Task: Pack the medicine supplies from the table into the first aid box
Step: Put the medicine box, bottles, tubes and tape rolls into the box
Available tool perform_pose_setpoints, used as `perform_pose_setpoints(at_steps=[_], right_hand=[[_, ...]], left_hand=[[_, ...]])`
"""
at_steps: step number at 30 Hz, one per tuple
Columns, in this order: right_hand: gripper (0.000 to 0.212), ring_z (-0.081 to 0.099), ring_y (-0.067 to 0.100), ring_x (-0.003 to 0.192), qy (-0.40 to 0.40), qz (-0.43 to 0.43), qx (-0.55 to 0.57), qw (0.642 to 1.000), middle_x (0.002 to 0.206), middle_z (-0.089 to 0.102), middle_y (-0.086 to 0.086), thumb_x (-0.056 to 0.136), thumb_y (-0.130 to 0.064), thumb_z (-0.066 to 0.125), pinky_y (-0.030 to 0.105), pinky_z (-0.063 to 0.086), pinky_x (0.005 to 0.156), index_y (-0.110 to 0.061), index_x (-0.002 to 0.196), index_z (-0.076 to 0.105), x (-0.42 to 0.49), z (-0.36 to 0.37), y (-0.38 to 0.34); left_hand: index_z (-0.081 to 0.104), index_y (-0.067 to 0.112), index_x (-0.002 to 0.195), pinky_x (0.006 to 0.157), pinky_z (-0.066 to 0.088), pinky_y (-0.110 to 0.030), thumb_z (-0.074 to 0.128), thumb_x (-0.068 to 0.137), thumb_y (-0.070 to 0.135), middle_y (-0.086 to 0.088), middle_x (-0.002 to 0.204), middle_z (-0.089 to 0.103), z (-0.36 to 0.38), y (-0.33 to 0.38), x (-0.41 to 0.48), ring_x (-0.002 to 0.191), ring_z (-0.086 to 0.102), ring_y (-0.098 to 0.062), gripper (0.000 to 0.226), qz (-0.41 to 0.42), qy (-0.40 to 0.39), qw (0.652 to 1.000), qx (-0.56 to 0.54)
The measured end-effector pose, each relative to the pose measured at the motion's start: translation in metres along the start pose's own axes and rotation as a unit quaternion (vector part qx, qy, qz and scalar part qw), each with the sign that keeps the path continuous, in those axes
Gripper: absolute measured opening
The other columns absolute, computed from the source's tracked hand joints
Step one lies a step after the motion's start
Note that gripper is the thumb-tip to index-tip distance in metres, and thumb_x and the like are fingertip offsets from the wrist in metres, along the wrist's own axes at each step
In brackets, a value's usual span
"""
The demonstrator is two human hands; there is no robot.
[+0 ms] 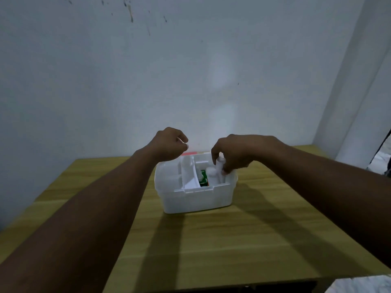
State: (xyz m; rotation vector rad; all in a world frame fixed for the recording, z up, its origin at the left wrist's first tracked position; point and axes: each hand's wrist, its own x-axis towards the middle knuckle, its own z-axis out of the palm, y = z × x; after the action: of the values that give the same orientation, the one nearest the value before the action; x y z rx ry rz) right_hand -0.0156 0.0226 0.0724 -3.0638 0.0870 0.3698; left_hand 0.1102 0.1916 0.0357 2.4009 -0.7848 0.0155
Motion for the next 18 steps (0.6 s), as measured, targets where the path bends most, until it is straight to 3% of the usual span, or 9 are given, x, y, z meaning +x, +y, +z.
perform_pose_setpoints(at_steps=[6,9,11,14,18], right_hand=[[0.046,0.068,0.018,0.053,0.024,0.007,0.050,0.998,0.072,0.062,0.002,0.075,-0.015,0.084,0.023,0.053,0.045,-0.010,0.113,0.059,0.000,0.019,0.001],[0.049,0.072,0.019,0.057,0.004,0.008,0.057,0.998,0.068,0.070,0.006,0.070,-0.021,0.089,0.030,0.061,0.054,-0.013,0.110,0.062,0.002,0.006,0.003],[0.046,0.069,0.015,0.051,0.010,0.009,0.036,0.999,0.067,0.070,0.006,0.071,-0.025,0.088,0.028,0.059,0.051,-0.016,0.107,0.063,0.003,-0.011,-0.002],[0.037,0.065,0.008,0.048,0.063,-0.026,0.031,0.997,0.063,0.067,0.000,0.077,-0.032,0.083,0.025,0.055,0.048,-0.016,0.105,0.065,0.007,-0.041,-0.026],[0.029,0.071,0.013,0.064,0.095,-0.107,0.085,0.986,0.072,0.070,0.001,0.083,-0.031,0.076,0.026,0.056,0.052,-0.014,0.105,0.067,0.031,-0.056,-0.080]], left_hand=[[0.071,0.019,0.115,0.084,0.042,-0.025,0.066,0.089,0.026,0.002,0.102,0.068,0.002,-0.003,-0.005,0.108,0.059,-0.017,0.028,-0.007,-0.005,1.000,-0.002],[0.072,0.018,0.116,0.085,0.042,-0.025,0.066,0.089,0.025,0.001,0.102,0.069,-0.002,-0.006,-0.010,0.109,0.058,-0.018,0.028,-0.014,-0.004,1.000,-0.002],[0.072,0.018,0.115,0.083,0.042,-0.025,0.065,0.089,0.025,0.002,0.101,0.068,-0.010,-0.008,-0.014,0.107,0.058,-0.016,0.028,-0.018,0.002,1.000,-0.003],[0.072,0.020,0.113,0.069,0.041,-0.019,0.066,0.088,0.026,0.003,0.101,0.067,-0.030,-0.017,-0.023,0.098,0.061,-0.014,0.026,-0.024,0.024,0.999,0.001],[0.070,0.019,0.115,0.063,0.041,-0.017,0.067,0.090,0.026,0.001,0.101,0.066,-0.068,-0.044,-0.047,0.093,0.060,-0.014,0.027,-0.052,0.064,0.997,0.013]])
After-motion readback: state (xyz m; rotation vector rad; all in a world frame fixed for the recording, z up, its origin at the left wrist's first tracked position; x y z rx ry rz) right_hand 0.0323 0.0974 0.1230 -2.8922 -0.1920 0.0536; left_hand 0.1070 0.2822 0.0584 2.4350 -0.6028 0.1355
